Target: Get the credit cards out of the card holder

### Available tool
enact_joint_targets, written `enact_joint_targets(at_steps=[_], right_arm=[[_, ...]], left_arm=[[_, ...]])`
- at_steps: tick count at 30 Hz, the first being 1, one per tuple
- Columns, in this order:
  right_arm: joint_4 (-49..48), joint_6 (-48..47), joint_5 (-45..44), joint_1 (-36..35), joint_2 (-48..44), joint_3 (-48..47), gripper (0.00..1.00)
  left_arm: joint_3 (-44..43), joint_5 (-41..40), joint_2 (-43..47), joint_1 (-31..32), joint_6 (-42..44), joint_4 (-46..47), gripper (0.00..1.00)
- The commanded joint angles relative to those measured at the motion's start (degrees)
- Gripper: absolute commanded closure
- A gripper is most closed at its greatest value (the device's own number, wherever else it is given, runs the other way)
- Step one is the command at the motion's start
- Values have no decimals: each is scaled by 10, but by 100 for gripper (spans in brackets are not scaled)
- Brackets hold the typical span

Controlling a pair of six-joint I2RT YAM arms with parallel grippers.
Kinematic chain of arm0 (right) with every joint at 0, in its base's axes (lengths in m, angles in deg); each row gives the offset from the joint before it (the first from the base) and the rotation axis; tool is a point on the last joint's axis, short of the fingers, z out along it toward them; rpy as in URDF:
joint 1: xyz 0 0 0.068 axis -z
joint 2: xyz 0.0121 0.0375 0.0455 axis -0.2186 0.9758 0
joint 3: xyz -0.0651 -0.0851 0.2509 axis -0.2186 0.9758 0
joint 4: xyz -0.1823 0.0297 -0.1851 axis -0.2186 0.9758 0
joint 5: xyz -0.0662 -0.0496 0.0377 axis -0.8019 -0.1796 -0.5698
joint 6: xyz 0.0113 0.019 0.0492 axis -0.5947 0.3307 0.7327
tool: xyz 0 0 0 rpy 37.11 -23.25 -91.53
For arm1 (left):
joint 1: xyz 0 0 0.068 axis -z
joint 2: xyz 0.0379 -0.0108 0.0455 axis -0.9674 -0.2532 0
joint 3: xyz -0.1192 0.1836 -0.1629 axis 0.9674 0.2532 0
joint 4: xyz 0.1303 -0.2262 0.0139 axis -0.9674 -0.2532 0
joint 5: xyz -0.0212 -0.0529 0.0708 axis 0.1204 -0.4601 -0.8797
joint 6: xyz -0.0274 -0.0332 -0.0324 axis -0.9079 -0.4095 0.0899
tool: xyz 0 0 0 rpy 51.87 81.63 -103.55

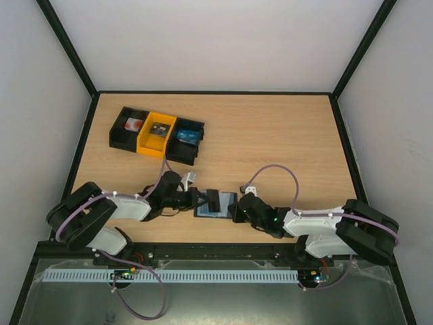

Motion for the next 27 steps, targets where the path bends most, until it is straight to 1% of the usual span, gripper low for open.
enact_joint_targets(at_steps=[1,3,6,8,12,15,17,18,22,24,27], right_arm=[[80,-40,-22,-1,-13,-44,82],[106,-57,-34,-1,-23,-63,75],[131,-91,-51,-1,-33,-85,69],[130,-120,-55,-1,-36,-94,64],[110,-227,-36,-1,-38,-124,62],[67,-316,-43,-2,-50,-125,62],[25,-366,-41,-3,-68,-112,55],[-1,-391,-30,-2,-78,-102,53],[-127,-506,46,-4,-122,-41,55],[-162,-575,108,-4,-132,-22,55],[-191,-645,140,-6,-142,-9,53]], left_arm=[[5,-20,40,-11,22,-56,97],[6,-27,57,-14,25,-74,97],[6,-36,86,-19,28,-100,97],[3,-38,108,-24,30,-118,97],[-4,-40,141,-30,27,-145,97],[-10,-38,165,-33,19,-160,97],[-15,-38,179,-36,13,-174,97],[-17,-37,185,-39,10,-179,97],[-16,-23,206,-49,-22,-174,97],[-7,-12,220,-54,-50,-155,97],[-1,-7,242,-57,-81,-147,97]])
